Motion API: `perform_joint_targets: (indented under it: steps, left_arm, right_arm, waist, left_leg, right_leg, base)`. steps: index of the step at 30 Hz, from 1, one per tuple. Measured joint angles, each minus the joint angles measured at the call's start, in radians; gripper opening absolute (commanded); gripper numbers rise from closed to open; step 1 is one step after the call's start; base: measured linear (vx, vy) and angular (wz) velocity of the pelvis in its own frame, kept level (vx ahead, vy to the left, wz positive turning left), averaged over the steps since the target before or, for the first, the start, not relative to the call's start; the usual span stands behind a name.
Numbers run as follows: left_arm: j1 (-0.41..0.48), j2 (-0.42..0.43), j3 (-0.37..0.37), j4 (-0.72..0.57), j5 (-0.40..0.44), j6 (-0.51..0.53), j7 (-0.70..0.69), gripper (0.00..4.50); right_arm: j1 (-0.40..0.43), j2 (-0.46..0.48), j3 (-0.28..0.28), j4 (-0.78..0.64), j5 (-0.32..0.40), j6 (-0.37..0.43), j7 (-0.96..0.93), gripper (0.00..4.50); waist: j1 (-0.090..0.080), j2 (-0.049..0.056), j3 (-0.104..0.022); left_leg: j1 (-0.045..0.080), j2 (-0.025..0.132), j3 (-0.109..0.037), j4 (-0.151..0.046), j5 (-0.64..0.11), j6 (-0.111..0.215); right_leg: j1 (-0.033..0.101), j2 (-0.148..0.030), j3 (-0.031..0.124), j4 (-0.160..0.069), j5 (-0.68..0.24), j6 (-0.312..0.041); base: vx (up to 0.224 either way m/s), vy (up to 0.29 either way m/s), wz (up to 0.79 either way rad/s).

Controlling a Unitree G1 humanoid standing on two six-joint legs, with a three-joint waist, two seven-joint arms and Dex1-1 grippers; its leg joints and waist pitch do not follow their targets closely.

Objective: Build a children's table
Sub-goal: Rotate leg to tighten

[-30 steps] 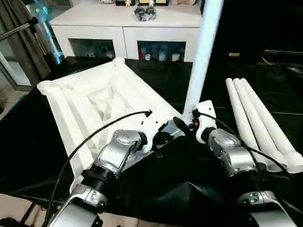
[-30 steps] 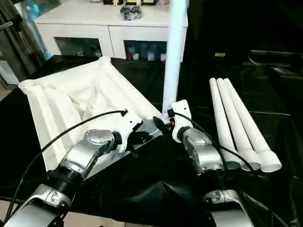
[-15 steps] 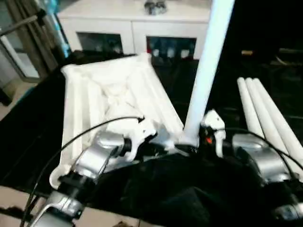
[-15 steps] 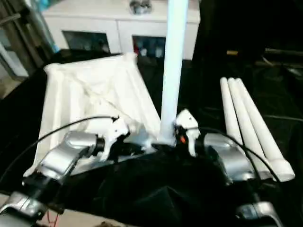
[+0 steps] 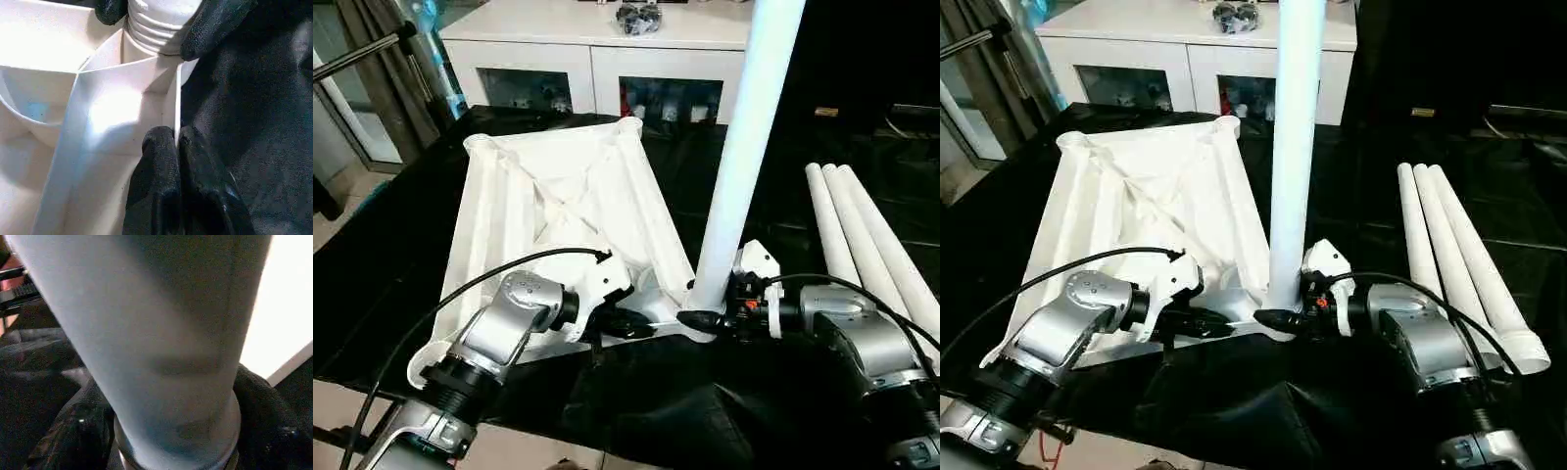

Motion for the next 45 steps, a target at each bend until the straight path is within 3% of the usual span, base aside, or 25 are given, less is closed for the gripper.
perform_joint_targets:
  steps: [5, 10, 15, 16, 18, 20, 24, 27, 31, 37, 40, 41, 45]
  left_arm:
    - [-0.046, -0.083, 0.033, 0.092, 0.046, 0.006, 0.164, 0.0]
    - [-0.106, -0.211, 0.069, 0.203, 0.064, 0.045, 0.369, 0.0]
    - [-0.125, -0.264, 0.079, 0.238, 0.079, 0.042, 0.456, 0.0]
    - [-0.125, -0.265, 0.079, 0.237, 0.08, 0.038, 0.455, 0.0]
    - [-0.125, -0.265, 0.078, 0.237, 0.08, 0.029, 0.446, 0.0]
    - [-0.122, -0.263, 0.077, 0.235, 0.079, 0.02, 0.438, 0.0]
    - [-0.096, -0.228, 0.073, 0.195, 0.076, -0.003, 0.386, 0.0]
    - [-0.078, -0.182, 0.059, 0.156, 0.058, -0.017, 0.308, 0.0]
    - [-0.065, -0.137, 0.055, 0.123, 0.045, -0.038, 0.228, 0.0]
    - [-0.035, -0.069, 0.016, 0.06, 0.024, -0.037, 0.091, 0.0]
    - [-0.017, -0.037, -0.001, 0.029, 0.006, -0.036, 0.028, 0.0]
    - [-0.012, -0.026, -0.003, 0.019, -0.001, -0.034, 0.012, 0.0]
    - [-0.006, 0.003, -0.018, -0.004, -0.005, -0.024, -0.052, 0.0]
  right_arm:
    - [-0.054, 0.131, -0.044, 0.11, -0.077, -0.034, -0.302, 2.74]
    - [-0.119, 0.262, -0.128, 0.234, -0.106, -0.038, -0.611, 2.73]
    - [-0.16, 0.305, -0.143, 0.311, -0.133, -0.091, -0.749, 2.73]
    - [-0.161, 0.307, -0.146, 0.321, -0.134, -0.108, -0.748, 3.07]
    - [-0.161, 0.307, -0.153, 0.324, -0.129, -0.12, -0.738, 3.42]
    - [-0.161, 0.306, -0.154, 0.323, -0.128, -0.12, -0.721, 3.45]
    - [-0.151, 0.268, -0.134, 0.29, -0.118, -0.114, -0.596, 3.9]
    - [-0.126, 0.183, -0.073, 0.235, -0.117, -0.119, -0.448, 3.9]
    - [-0.107, 0.118, -0.047, 0.178, -0.102, -0.115, -0.307, 3.9]
    - [-0.041, 0.007, -0.02, 0.061, -0.027, -0.057, -0.079, 3.9]
    - [-0.011, -0.036, -0.003, -0.002, 0.012, -0.012, 0.0, 3.9]
    - [-0.003, -0.045, 0.0, -0.019, 0.018, -0.001, 0.02, 3.64]
    - [0.021, -0.067, 0.014, -0.061, 0.036, 0.028, 0.07, 3.45]
  waist:
    - [-0.026, 0.0, -0.001]
    - [-0.036, -0.001, 0.001]
    - [-0.043, 0.002, 0.001]
    - [-0.044, 0.002, 0.001]
    - [-0.047, 0.002, 0.001]
    - [-0.048, 0.002, 0.001]
    - [-0.048, 0.003, 0.001]
    - [-0.038, 0.004, 0.001]
    - [-0.025, 0.005, 0.0]
    - [0.005, 0.006, 0.0]
    - [0.011, 0.006, 0.001]
    - [0.012, 0.007, 0.001]
    - [0.017, 0.009, 0.001]
  left_leg:
    - [0.009, 0.0, 0.0, 0.0, -0.003, -0.006]
    - [0.025, -0.001, 0.0, -0.003, -0.003, -0.006]
    - [0.023, -0.002, -0.001, -0.01, -0.003, -0.006]
    - [0.022, -0.002, -0.001, -0.01, -0.003, -0.006]
    - [0.017, -0.002, -0.001, -0.009, -0.003, -0.005]
    - [0.016, -0.002, -0.001, -0.007, -0.003, -0.005]
    - [0.014, -0.002, -0.001, -0.008, -0.003, -0.005]
    - [0.009, -0.001, -0.001, -0.008, 0.0, 0.0]
    - [-0.005, -0.001, -0.001, -0.004, 0.0, 0.001]
    - [-0.006, 0.0, 0.0, -0.002, 0.0, 0.003]
    - [-0.005, 0.0, 0.001, -0.002, 0.001, 0.003]
    - [-0.004, 0.0, 0.001, -0.002, 0.001, 0.003]
    - [-0.003, 0.0, 0.001, -0.002, 0.001, 0.003]
  right_leg:
    - [0.006, 0.0, 0.0, -0.001, 0.003, 0.001]
    - [0.02, 0.0, 0.0, -0.004, 0.0, 0.007]
    - [0.021, 0.0, -0.001, -0.016, 0.0, 0.007]
    - [0.021, 0.0, -0.001, -0.016, 0.0, 0.007]
    - [0.019, 0.0, 0.0, -0.017, 0.002, 0.006]
    - [0.018, 0.0, 0.0, -0.017, 0.006, 0.005]
    - [0.016, 0.0, 0.0, -0.017, 0.01, 0.003]
    - [0.011, 0.0, -0.001, -0.016, 0.007, 0.006]
    - [-0.001, 0.0, 0.0, -0.014, 0.007, 0.006]
    - [0.0, -0.001, 0.0, -0.014, 0.007, 0.005]
    - [0.001, -0.001, 0.0, -0.012, 0.007, 0.005]
    - [0.001, -0.002, 0.0, -0.011, 0.007, 0.005]
    - [0.001, -0.002, 0.0, -0.009, 0.007, 0.005]
  base:
    - [0.0, 0.0, 0.0]
    - [0.0, 0.0, 0.0]
    - [0.0, 0.0, 0.0]
    - [0.0, 0.0, 0.0]
    - [0.0, 0.0, 0.0]
    - [0.0, 0.0, 0.0]
    - [0.0, 0.0, 0.0]
    - [0.0, 0.0, 0.0]
    - [0.0, 0.0, 0.0]
    - [0.0, 0.0, 0.0]
    - [0.0, 0.0, 0.0]
    - [0.0, 0.0, 0.0]
    - [0.0, 0.0, 0.0]
